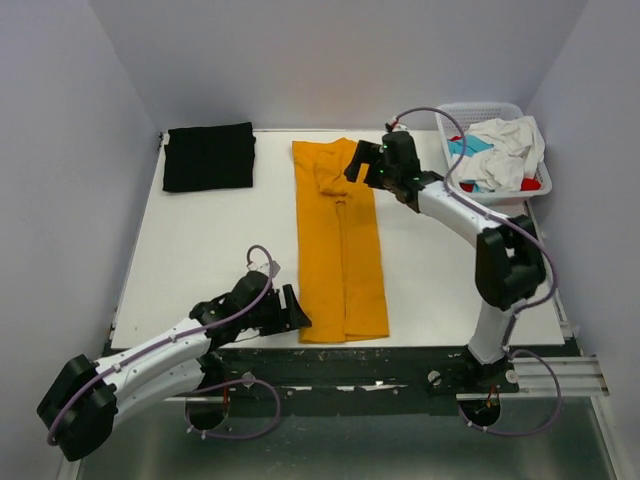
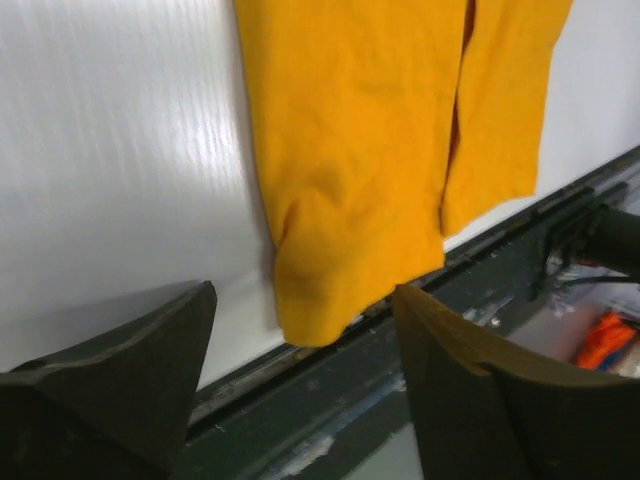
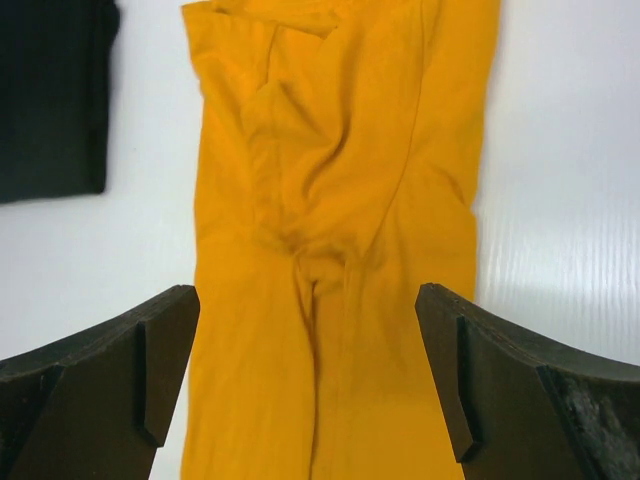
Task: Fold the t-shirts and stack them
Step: Grab the bottom of the folded rectangular tshirt with both arms
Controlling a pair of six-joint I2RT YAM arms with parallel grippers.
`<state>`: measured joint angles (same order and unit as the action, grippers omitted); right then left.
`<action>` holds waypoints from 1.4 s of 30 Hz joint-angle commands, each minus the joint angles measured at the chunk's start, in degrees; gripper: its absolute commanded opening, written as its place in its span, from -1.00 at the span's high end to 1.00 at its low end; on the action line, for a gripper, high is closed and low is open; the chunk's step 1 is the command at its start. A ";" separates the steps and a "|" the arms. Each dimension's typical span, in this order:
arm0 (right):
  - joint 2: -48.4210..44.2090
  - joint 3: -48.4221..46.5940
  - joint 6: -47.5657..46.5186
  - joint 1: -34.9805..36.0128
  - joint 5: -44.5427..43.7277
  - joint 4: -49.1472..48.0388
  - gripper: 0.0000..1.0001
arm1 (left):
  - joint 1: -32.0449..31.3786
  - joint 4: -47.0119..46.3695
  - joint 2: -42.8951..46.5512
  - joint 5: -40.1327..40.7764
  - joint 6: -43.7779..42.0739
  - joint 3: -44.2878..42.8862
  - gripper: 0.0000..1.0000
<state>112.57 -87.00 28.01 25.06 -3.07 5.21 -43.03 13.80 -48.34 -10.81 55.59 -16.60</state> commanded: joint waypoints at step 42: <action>-48.47 64.99 18.17 15.68 19.86 15.97 0.11 | -6.90 -8.60 3.07 -1.83 4.17 7.47 1.00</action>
<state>61.06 -24.03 45.12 40.18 15.07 22.09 -49.63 7.33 -45.10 -11.44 60.27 -9.15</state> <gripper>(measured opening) 0.623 0.011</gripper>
